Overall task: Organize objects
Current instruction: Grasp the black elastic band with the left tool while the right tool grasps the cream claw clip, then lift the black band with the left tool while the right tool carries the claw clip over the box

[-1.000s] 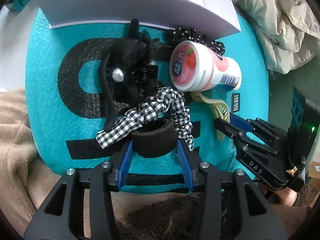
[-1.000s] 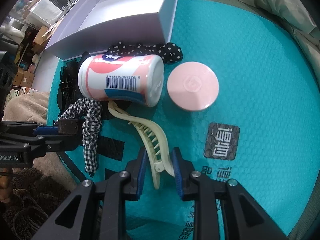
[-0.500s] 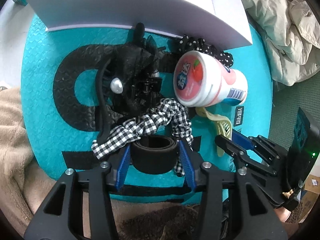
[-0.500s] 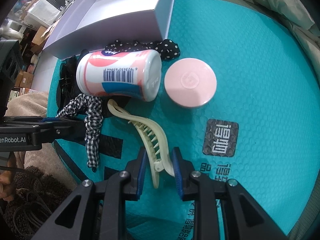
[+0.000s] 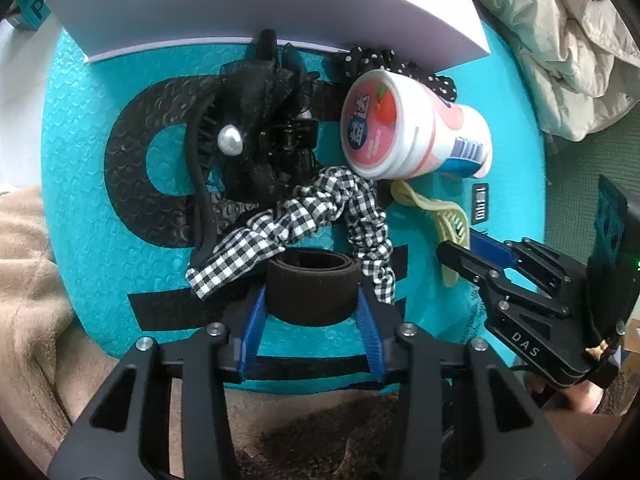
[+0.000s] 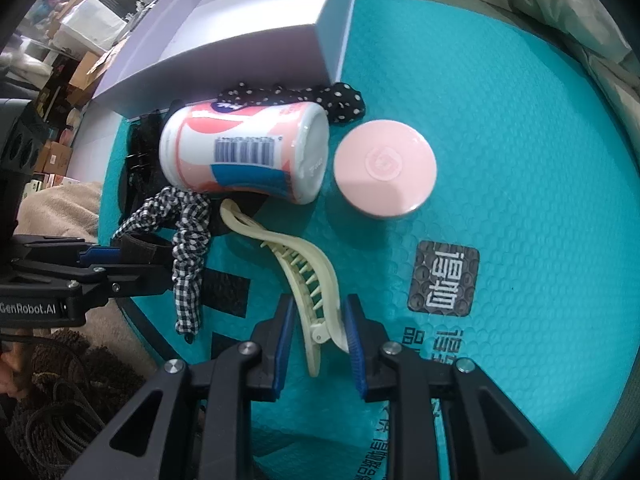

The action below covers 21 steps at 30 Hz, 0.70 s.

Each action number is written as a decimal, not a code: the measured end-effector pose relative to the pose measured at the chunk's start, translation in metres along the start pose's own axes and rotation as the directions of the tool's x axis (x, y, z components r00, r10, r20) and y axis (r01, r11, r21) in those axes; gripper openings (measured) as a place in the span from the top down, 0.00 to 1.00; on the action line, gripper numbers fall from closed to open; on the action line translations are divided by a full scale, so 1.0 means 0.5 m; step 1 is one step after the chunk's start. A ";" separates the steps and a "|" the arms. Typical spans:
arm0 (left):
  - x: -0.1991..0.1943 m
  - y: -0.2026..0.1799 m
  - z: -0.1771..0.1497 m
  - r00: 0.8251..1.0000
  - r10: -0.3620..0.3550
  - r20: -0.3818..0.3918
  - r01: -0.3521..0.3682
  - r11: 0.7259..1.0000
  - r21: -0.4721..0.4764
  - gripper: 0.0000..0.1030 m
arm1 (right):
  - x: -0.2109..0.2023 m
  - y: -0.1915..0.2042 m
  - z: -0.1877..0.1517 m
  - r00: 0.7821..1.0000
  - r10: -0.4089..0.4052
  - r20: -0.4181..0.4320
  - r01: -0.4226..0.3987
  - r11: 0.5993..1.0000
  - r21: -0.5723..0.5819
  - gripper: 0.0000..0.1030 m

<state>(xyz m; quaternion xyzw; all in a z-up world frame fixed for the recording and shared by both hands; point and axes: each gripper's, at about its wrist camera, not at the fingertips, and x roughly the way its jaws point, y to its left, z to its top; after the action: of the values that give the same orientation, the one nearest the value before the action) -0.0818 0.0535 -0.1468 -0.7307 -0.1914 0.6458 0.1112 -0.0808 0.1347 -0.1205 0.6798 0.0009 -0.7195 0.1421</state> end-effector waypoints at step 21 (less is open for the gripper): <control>-0.086 0.007 -0.055 0.996 0.020 0.092 -0.030 0.994 0.108 0.60 | -0.082 -0.032 -0.005 0.999 0.013 0.037 -0.009 0.995 -0.101 0.81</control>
<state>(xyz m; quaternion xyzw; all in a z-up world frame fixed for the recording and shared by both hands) -0.0582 0.0342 -0.1055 -0.6957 -0.1512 0.6893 0.1341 -0.0802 0.1588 -0.0836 0.6582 0.0306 -0.7303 0.1802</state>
